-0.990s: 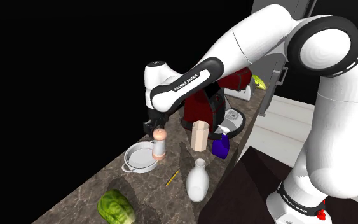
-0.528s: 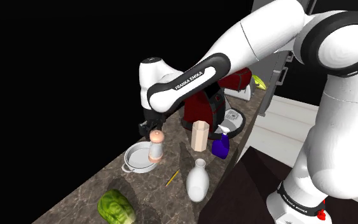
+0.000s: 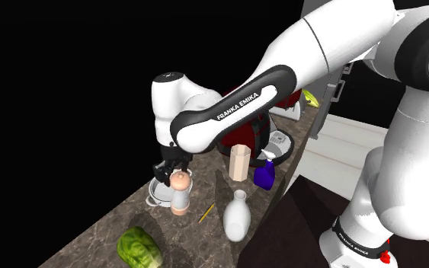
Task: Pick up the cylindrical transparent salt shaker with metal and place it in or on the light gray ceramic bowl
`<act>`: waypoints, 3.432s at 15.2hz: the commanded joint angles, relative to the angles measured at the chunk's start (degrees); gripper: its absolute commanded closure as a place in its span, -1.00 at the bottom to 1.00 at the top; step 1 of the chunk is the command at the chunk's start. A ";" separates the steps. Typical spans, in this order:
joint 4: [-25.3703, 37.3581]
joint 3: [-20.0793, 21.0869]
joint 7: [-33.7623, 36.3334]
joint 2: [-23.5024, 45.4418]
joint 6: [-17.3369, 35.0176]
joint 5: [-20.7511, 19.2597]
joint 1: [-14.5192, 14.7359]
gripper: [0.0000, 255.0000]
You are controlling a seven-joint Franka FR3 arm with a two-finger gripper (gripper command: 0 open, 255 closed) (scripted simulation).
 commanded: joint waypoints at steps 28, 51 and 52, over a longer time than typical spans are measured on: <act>9.77 9.88 30.04 8.08 -4.06 -7.19 16.89 1.00; 6.11 7.47 33.93 16.10 6.81 -12.55 18.61 1.00; 6.11 7.47 33.93 16.10 6.81 -12.55 18.61 1.00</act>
